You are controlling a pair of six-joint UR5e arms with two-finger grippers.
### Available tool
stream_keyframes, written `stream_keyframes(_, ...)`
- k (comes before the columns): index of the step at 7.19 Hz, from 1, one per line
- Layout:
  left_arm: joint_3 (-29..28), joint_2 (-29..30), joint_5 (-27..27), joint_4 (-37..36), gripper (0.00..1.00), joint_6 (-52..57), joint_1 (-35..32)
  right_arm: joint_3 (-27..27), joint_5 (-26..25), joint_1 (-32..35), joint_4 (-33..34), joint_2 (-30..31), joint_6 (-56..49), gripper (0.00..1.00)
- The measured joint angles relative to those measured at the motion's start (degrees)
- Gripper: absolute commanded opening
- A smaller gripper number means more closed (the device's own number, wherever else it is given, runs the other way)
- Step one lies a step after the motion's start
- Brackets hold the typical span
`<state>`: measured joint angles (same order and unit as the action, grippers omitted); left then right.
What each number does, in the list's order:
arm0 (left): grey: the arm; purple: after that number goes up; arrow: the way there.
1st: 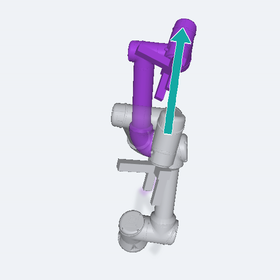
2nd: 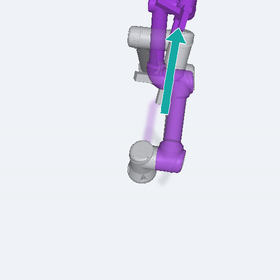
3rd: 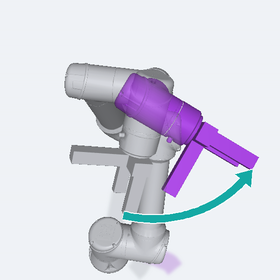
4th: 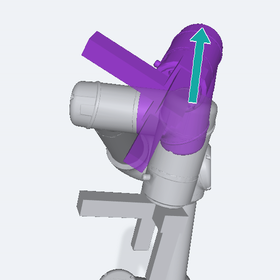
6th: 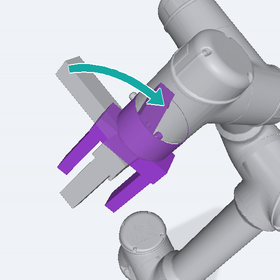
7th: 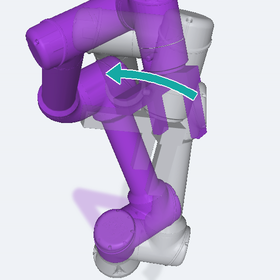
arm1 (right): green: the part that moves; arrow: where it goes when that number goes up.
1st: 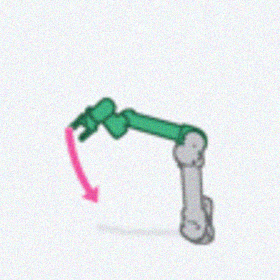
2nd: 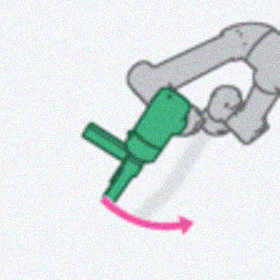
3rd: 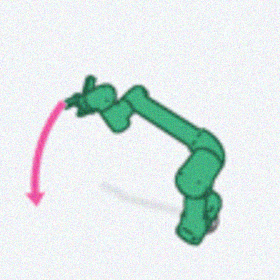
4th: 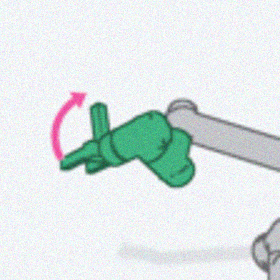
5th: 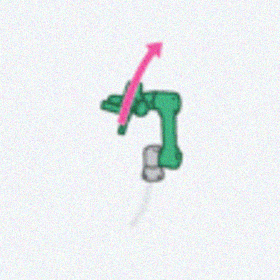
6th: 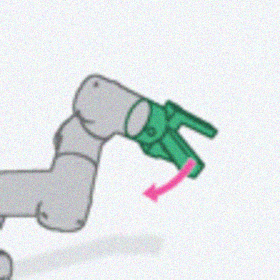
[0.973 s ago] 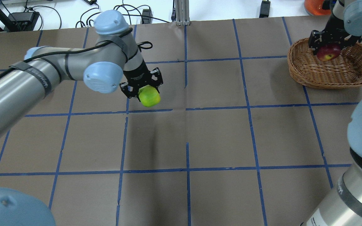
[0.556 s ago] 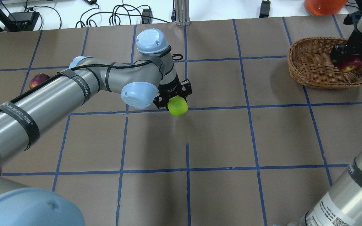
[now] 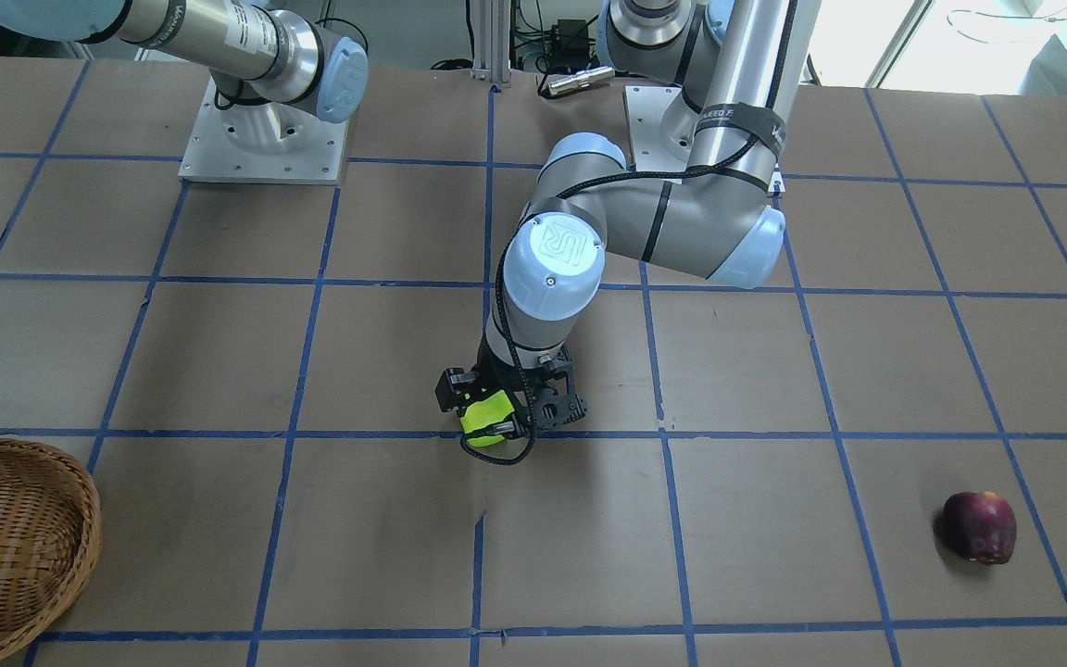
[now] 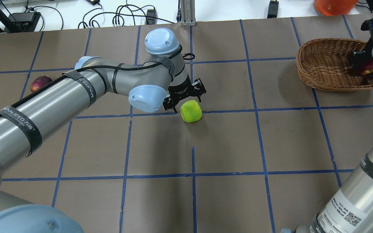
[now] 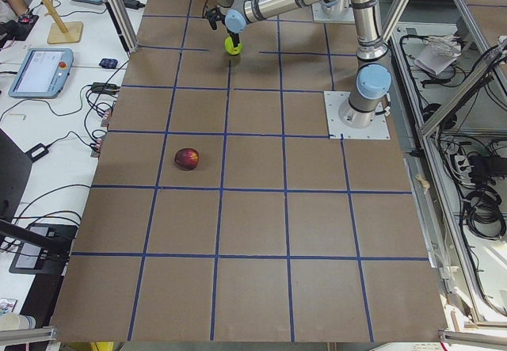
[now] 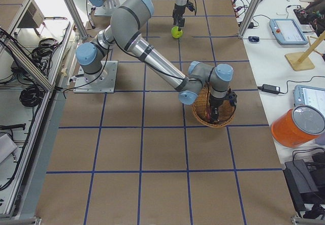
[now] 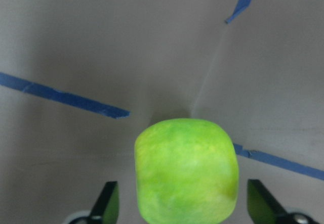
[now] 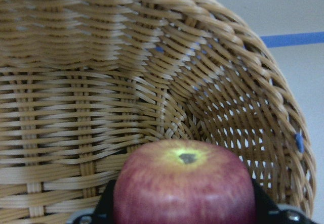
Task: Put all apples into basket
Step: 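Release the green apple at center with left gripper while right withdraws, then move the right gripper to the green apple while the left reaches the far red apple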
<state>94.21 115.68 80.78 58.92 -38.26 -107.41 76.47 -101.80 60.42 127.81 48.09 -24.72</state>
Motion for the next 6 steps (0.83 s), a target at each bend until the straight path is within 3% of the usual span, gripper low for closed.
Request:
stream_keyframes(3, -1.2, -6.8, 0.3, 7.5, 1.00, 14.9, 11.3, -0.1, 0.1, 0.7, -1.8, 2.4, 0.0, 1.00)
stream_keyframes(6, -2.3, -7.1, 4.2, 10.0, 1.00, 48.9, 29.5, 0.1, 5.1, 6.6, -17.1, 12.7, 4.3, 1.00)
